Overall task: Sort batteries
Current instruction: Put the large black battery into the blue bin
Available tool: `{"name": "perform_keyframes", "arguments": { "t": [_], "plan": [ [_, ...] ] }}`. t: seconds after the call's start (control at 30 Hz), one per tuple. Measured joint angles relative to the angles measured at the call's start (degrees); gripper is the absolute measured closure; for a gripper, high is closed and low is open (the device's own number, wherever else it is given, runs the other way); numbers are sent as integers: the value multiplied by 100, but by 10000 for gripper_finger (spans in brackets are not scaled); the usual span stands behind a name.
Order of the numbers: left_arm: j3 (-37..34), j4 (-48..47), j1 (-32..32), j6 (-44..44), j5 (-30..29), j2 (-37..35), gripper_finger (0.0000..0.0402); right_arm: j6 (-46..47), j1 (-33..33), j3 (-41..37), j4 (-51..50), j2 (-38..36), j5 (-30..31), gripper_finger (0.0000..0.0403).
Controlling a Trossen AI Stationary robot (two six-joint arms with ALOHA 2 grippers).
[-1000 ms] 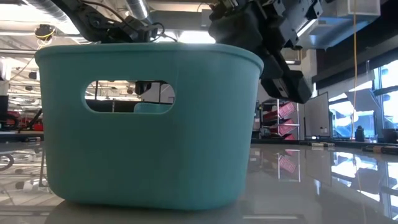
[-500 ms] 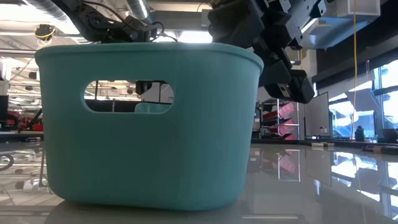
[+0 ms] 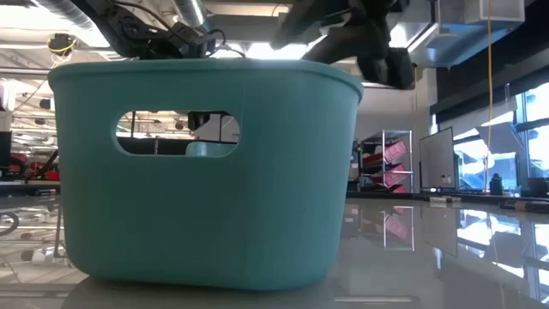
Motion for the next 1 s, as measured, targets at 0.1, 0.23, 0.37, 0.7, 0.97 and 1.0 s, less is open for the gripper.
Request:
{"name": "perform_keyframes", "arguments": {
  "t": [0.1, 0.23, 0.37, 0.7, 0.97, 1.0],
  "plan": [
    [-2, -83, 17, 55, -16, 0, 243, -29, -295, 0, -666, -406, -177, 290],
    [-2, -140, 17, 161, -53, 4, 243, -223, -854, 0, -1810, -934, -627, 290],
    [-2, -136, 17, 215, -59, 4, 243, -495, -1533, 0, -3243, -1357, -972, 290],
    [-4, -72, 17, 612, -73, 4, 243, -1245, -3269, -4, -6445, -1402, -1981, 290],
    [-4, -74, 17, 164, -92, 4, 243, -2987, -4390, -32, -6859, -1090, -1751, 290],
    [-4, -72, 17, 90, -125, 4, 243, -3198, -4511, -94, -6823, -1070, -1733, 290]
  ]
}}
